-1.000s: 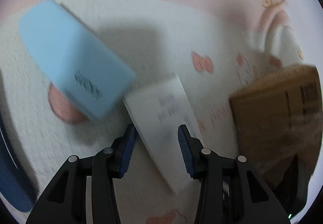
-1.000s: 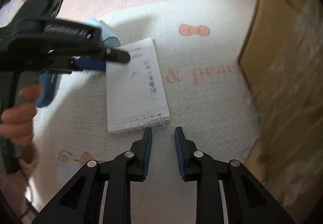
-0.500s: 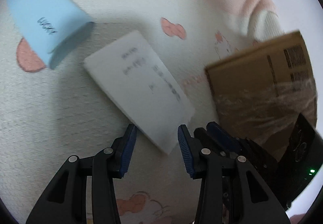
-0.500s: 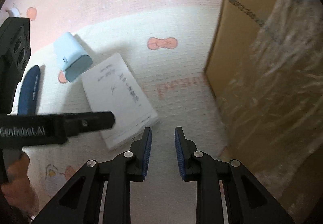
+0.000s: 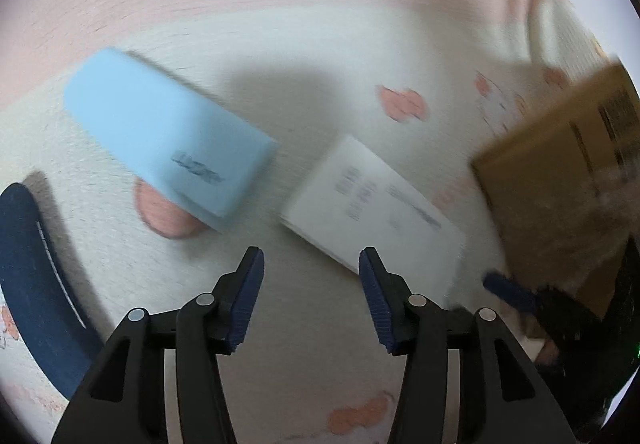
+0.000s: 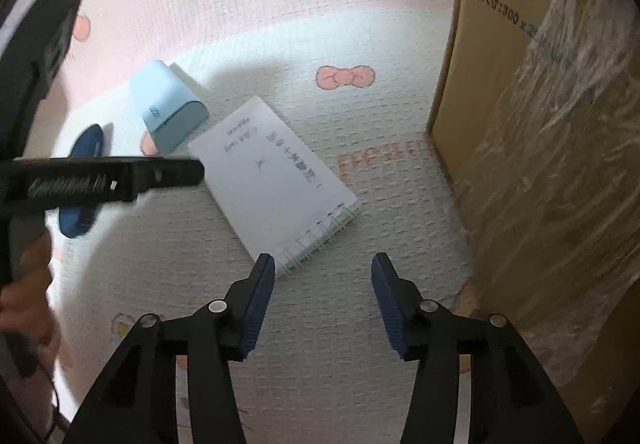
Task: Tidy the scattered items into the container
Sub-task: 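Reposition the open right gripper over the notepad's spiral edge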
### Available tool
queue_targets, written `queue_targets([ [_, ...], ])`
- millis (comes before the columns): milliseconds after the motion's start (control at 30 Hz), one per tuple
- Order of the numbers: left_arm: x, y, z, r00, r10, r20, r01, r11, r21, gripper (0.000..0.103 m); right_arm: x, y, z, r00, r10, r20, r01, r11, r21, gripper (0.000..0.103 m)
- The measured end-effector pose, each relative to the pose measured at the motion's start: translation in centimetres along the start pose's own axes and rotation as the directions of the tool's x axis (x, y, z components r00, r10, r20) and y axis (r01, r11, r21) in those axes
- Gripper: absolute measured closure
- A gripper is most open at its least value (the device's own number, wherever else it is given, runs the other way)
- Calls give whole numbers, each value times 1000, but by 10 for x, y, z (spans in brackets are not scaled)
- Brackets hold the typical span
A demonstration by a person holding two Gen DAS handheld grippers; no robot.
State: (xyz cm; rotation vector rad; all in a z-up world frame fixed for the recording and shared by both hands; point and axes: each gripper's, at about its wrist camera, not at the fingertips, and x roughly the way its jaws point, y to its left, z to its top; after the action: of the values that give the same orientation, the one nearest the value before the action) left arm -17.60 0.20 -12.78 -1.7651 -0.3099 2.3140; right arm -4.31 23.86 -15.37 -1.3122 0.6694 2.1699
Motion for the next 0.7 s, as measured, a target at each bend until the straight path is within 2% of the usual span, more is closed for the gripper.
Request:
queue_targets([
  [100,3,23,7,994,-105,-16,102,987,-128,49,0,-3,5,1000,7,17,-7,1000,9,51],
  [167,6,31,7,978,-206,-15,199,959,-200,49,-1,-8,11,999,15,40,-16,1000,21,42],
  [267,13,30,2,964,-264,-18,252,935,-250,49,1,-14,20,998,15,66,-17,999,29,40],
  [333,16,26,-2,966,-258,-12,246,935,-256,49,7,-15,25,997,41,63,-43,999,25,39],
  [467,17,23,-3,965,-263,-5,252,929,-272,48,26,-9,29,999,25,31,-25,1000,-15,39],
  [567,19,18,-3,966,-258,-3,248,930,-273,48,31,-11,29,998,50,33,-51,999,16,39],
  [633,19,15,0,975,-222,-1,215,944,-251,48,29,-10,26,997,82,10,-82,996,35,39],
  [700,14,10,6,991,-135,-1,133,975,-179,48,26,-5,20,996,91,-2,-91,995,38,39],
])
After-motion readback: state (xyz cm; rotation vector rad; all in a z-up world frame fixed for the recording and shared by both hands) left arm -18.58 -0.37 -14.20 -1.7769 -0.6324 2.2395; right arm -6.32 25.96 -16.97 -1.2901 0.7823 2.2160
